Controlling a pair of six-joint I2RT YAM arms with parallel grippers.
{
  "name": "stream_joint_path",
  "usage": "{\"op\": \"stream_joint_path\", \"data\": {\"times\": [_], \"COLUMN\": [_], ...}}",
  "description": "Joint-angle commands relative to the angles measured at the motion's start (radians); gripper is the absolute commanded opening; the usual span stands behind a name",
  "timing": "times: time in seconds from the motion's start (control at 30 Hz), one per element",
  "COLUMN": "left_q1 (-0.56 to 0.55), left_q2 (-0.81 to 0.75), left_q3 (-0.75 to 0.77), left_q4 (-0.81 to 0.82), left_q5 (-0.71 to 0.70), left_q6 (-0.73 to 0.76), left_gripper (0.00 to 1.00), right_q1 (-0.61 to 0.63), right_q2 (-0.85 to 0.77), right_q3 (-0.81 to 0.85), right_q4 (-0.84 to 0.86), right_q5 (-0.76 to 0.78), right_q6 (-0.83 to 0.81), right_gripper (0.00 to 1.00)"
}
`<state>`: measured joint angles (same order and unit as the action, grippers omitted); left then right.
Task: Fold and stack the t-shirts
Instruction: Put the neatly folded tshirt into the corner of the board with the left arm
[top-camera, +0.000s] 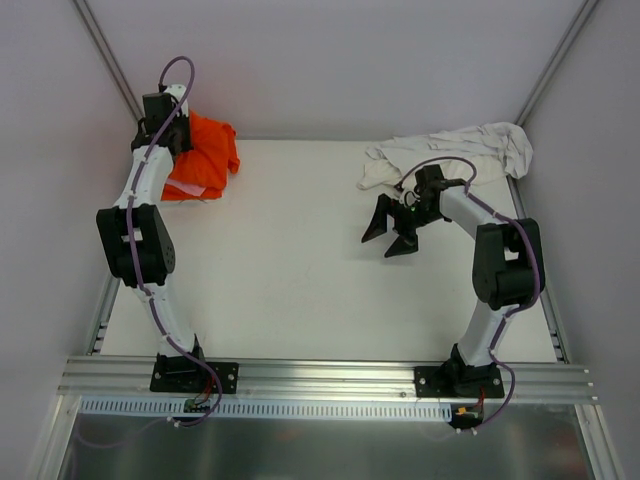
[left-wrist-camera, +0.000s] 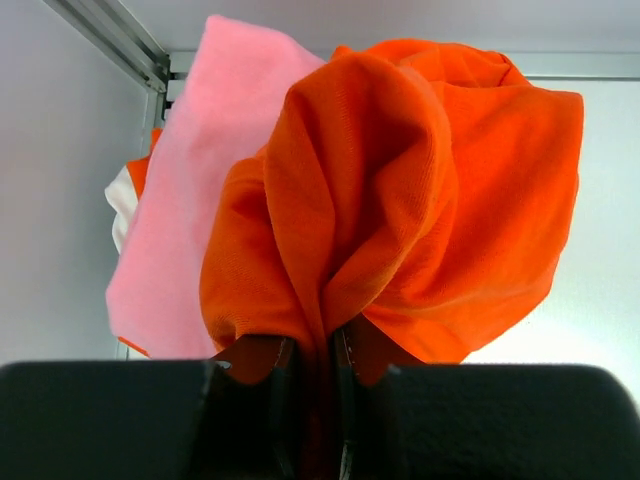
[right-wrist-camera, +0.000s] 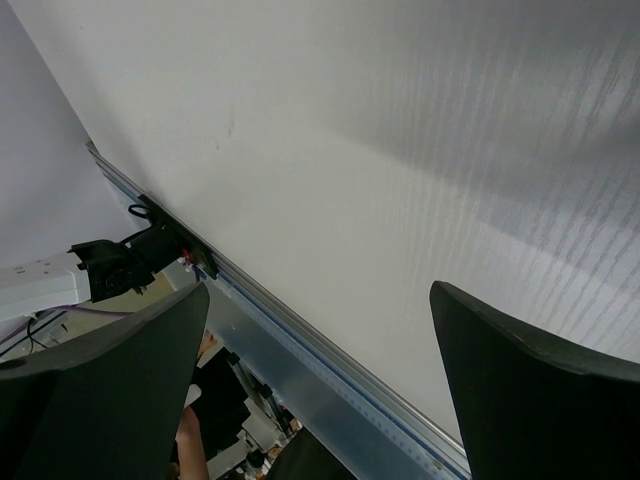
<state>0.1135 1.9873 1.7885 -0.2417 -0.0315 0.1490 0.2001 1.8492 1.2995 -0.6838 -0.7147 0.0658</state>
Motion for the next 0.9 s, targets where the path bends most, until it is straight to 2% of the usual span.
{"op": "stream_joint_path", "data": {"times": [0.0,0.4,0.87], "left_q1": [0.020,0.083,0.155], "left_q2": [-0.054,-0.058,-0.056], "left_q3": [0.031,0.023,0.048], "left_q4": [0.099,0.212,0.231], "left_q5": [0.024,0.087,0.079], "left_q6": [0.006,-0.052,-0.071], "left_gripper": [0.00,0.00,0.00], "right_q1": [-0.005,-0.005,-0.005], "right_q2": [0.013,0.021,0.045], "right_q3": [0.046,0.058,0.093], "right_q4": [-0.040,-0.083,-0.108], "right_q5": [0.001,0.020,0.031], "right_q6": [-0.018,-0.040,-0.043], "right_gripper": [0.99,1.00,0.99]}}
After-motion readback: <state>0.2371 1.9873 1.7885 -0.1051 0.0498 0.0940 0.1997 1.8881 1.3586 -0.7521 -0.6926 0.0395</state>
